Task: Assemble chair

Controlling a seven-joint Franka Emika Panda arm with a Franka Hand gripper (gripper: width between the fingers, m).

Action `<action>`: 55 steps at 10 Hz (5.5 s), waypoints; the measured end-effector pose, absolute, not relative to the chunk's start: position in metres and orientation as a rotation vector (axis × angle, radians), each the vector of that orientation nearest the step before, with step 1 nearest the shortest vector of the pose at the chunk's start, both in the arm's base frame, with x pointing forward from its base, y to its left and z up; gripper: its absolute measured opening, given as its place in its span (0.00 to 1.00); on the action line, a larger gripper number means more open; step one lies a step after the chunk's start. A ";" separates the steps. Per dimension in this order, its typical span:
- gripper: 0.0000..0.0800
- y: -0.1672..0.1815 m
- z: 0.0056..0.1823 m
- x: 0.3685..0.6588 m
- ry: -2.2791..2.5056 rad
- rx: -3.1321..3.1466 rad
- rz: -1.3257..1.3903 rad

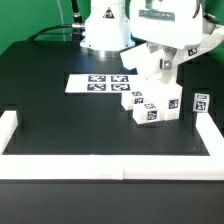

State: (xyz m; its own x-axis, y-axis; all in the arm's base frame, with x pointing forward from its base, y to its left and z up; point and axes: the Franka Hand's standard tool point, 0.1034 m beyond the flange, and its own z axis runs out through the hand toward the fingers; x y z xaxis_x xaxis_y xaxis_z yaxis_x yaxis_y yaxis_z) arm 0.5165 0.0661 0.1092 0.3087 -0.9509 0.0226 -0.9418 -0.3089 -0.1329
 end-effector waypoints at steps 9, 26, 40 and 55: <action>0.36 0.090 0.108 0.511 1.778 -2.526 -0.049; 0.81 0.094 0.106 0.511 1.778 -2.521 -0.045; 0.81 0.130 0.147 0.491 1.676 -2.487 -0.020; 0.81 0.176 0.079 0.421 1.627 -2.623 -0.051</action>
Offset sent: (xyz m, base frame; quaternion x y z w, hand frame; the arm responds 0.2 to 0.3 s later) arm 0.0030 -0.0048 0.0146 -0.0719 -0.0035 0.0234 0.9971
